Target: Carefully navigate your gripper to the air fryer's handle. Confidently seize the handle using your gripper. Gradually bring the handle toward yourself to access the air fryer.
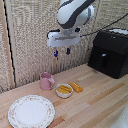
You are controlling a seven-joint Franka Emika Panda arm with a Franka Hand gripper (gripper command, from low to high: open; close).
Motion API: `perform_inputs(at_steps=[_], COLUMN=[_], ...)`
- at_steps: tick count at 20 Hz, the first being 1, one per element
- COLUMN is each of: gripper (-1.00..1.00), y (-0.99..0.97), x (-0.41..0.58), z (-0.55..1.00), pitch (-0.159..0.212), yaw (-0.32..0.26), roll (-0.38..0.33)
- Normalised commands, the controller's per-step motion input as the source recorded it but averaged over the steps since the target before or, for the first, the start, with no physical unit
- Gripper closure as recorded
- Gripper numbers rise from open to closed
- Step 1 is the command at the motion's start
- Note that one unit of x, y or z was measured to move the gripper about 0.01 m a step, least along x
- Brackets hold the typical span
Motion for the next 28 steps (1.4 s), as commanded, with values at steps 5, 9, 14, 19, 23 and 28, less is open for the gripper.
perform_inputs(at_steps=[5, 9, 14, 19, 23, 28], gripper=[-1.0, -1.0, -1.0, -1.0, -1.0, -1.0], y=[0.04, -0.02, -0.04, -0.08, -0.1, -0.06], x=[0.0, 0.0, 0.043, 0.102, 0.014, -0.042], z=[-0.1, -0.12, -0.11, -0.06, -0.1, -0.08], pitch=[-0.011, 0.018, 0.003, -0.006, -0.011, -0.05], yaw=[-0.328, -0.375, -0.347, -0.239, -0.164, -0.115], roll=[-0.121, -0.149, -0.207, -0.335, -0.375, -0.375])
